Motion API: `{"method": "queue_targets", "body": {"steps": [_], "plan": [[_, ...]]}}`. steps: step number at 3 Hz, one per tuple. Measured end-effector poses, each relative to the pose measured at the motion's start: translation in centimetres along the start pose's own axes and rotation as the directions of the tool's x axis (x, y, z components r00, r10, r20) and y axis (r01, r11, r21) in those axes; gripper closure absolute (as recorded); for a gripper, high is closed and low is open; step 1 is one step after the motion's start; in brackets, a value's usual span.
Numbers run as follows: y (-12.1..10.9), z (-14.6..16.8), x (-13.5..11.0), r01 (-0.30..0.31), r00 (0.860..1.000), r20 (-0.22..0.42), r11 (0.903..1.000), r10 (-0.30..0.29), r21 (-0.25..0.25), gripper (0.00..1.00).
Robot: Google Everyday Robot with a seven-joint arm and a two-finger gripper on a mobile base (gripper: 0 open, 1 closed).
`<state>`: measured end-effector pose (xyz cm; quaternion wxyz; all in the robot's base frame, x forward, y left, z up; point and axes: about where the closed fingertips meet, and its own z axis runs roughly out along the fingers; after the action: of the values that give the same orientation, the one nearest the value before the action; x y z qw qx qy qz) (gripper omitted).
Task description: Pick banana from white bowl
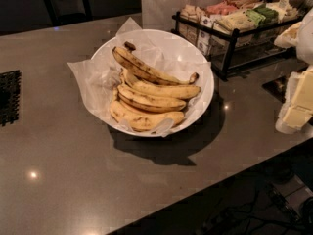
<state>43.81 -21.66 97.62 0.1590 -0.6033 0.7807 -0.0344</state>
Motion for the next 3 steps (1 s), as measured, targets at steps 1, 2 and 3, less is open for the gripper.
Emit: {"method": "queue_targets", "body": {"steps": [1, 2, 3], "plan": [[0.0, -0.1, -0.2, 0.005, 1.000, 0.005, 1.0000, -0.005, 0.004, 0.00], [0.1, 0.2, -2.6, 0.083, 0.994, 0.069, 0.9963, -0.082, -0.019, 0.00], [0.4, 0.1, -6.3, 0.207, 0.964, 0.182, 0.9762, -0.193, -0.064, 0.00]]}}
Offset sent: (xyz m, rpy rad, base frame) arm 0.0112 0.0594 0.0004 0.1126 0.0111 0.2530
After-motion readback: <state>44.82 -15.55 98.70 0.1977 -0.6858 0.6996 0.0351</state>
